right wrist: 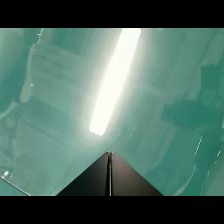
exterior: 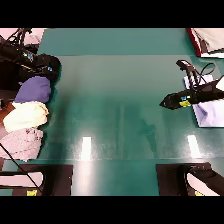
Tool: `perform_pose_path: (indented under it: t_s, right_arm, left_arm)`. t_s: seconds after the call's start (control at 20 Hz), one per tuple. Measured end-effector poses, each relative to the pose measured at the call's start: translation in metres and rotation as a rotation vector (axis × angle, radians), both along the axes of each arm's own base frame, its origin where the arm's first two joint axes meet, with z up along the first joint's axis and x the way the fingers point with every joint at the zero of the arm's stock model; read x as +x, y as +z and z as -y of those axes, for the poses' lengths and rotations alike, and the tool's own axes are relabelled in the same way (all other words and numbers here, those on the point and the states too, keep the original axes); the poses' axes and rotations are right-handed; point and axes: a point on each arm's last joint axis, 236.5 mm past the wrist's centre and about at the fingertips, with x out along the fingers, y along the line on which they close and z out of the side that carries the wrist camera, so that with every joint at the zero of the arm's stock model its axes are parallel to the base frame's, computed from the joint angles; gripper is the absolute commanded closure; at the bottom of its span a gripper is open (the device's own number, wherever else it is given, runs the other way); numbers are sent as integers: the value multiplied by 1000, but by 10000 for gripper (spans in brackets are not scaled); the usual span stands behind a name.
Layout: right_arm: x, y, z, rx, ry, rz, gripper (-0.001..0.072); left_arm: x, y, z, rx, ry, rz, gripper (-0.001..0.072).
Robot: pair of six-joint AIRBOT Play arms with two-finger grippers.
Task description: Fold the shirts.
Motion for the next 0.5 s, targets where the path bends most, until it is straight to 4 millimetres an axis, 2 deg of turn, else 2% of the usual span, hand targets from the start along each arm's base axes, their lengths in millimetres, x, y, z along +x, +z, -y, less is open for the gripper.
perform_pose_path:
  t_s: [0.5]
  right_arm:
    - [4,1,0,2,-8,17,692]
  left_arm:
    - [0,0,0,0,0,0,681]
